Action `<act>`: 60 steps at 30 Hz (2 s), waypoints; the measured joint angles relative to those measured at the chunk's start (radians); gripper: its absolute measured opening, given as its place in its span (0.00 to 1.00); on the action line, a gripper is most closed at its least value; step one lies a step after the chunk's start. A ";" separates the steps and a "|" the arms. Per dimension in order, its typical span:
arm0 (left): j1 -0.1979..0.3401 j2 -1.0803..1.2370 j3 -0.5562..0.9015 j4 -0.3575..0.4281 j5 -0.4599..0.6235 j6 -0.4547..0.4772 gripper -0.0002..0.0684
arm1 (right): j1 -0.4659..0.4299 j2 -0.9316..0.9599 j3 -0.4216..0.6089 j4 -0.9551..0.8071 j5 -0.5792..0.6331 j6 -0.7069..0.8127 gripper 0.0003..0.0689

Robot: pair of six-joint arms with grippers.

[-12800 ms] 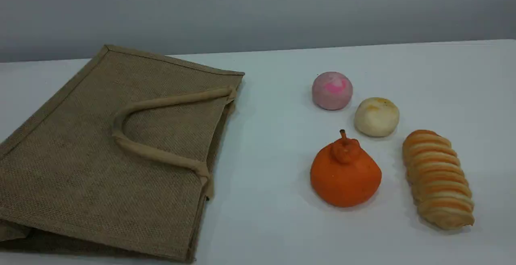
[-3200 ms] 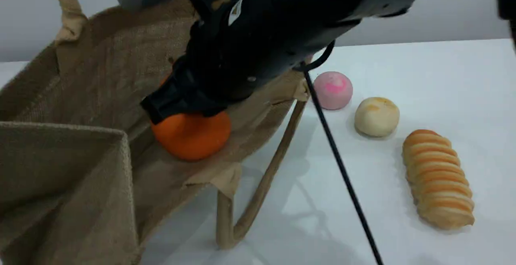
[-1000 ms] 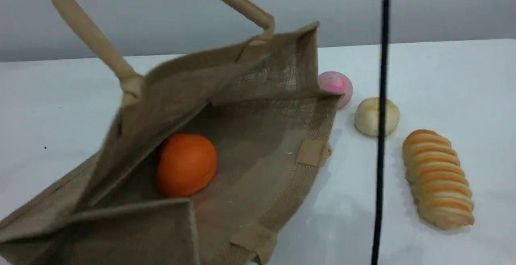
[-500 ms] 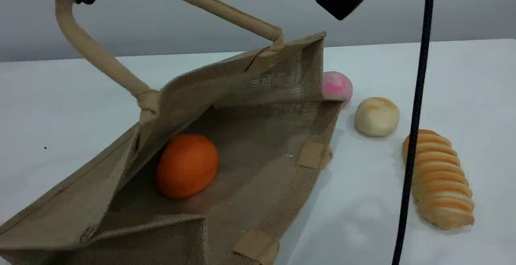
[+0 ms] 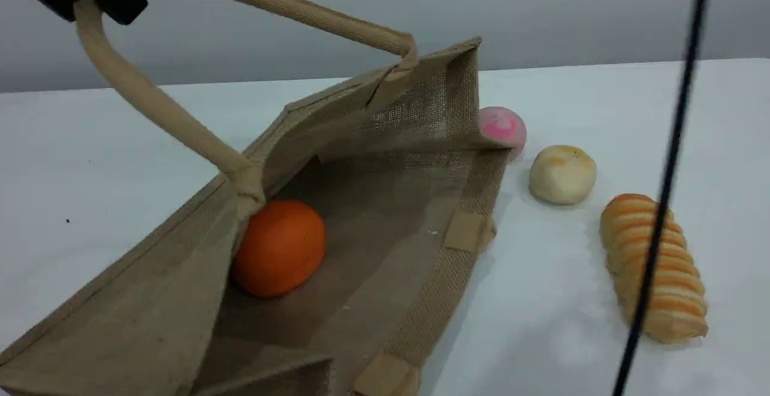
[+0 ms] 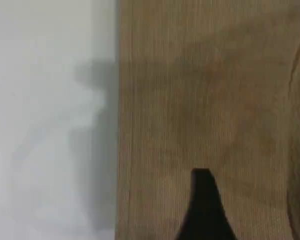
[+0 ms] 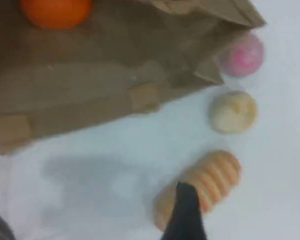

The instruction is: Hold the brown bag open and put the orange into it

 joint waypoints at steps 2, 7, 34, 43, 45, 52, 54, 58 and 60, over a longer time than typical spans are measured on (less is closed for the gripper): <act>0.000 0.000 0.000 0.000 -0.002 0.000 0.66 | 0.000 -0.043 0.000 -0.019 0.016 0.004 0.71; 0.000 0.000 0.000 0.001 -0.003 0.000 0.66 | 0.000 -0.150 0.000 -0.056 0.096 0.004 0.71; 0.000 -0.067 -0.005 -0.274 -0.037 0.146 0.66 | 0.000 -0.394 0.000 -0.095 0.196 0.056 0.71; 0.000 -0.222 -0.005 -0.156 -0.009 0.098 0.66 | 0.000 -0.625 0.000 -0.008 0.198 0.056 0.71; 0.000 -0.265 -0.005 -0.155 0.007 0.091 0.66 | 0.000 -0.688 0.000 0.036 0.199 0.065 0.71; 0.000 -0.425 -0.004 -0.156 0.061 0.059 0.66 | 0.000 -0.867 0.001 0.109 0.200 0.083 0.71; 0.000 -0.472 -0.002 -0.156 0.096 0.035 0.66 | 0.000 -0.901 0.021 0.133 0.199 0.083 0.71; 0.000 -0.579 0.033 -0.164 0.128 -0.016 0.66 | 0.000 -0.963 0.119 0.196 0.198 0.080 0.71; 0.000 -0.644 0.075 -0.165 0.121 -0.038 0.66 | 0.000 -0.996 0.191 0.219 0.193 0.079 0.71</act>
